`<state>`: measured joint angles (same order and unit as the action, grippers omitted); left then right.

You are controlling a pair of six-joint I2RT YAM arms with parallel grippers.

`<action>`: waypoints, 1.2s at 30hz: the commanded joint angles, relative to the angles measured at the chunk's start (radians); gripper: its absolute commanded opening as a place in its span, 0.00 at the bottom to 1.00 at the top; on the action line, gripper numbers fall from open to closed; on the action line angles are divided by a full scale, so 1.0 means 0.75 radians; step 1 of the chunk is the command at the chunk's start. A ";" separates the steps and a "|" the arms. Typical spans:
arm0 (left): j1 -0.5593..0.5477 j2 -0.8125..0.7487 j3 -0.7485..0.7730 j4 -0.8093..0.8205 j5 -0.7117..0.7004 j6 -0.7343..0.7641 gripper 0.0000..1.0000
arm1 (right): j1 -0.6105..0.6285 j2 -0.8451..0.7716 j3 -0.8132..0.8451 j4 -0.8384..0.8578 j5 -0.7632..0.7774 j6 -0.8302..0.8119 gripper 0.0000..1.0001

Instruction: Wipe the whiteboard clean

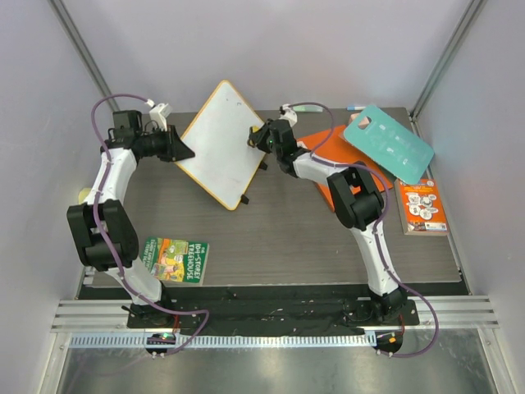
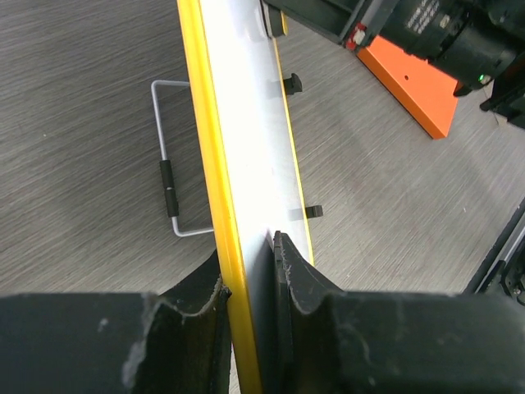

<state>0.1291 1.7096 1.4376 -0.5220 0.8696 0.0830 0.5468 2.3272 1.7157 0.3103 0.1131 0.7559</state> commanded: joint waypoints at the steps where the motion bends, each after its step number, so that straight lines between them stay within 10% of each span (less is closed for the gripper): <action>1: -0.058 -0.042 -0.045 -0.077 -0.059 0.321 0.00 | 0.026 0.104 0.240 -0.095 -0.030 -0.059 0.01; 15: -0.058 -0.066 -0.041 -0.212 -0.002 0.458 0.00 | 0.009 0.310 0.851 -0.234 -0.093 -0.071 0.01; 36: -0.058 -0.062 -0.031 -0.257 -0.008 0.495 0.00 | 0.083 0.399 0.967 0.071 -0.082 -0.102 0.01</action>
<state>0.1265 1.6627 1.4303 -0.6346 0.8780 0.2218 0.5659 2.6205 2.4222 0.3202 0.0307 0.7021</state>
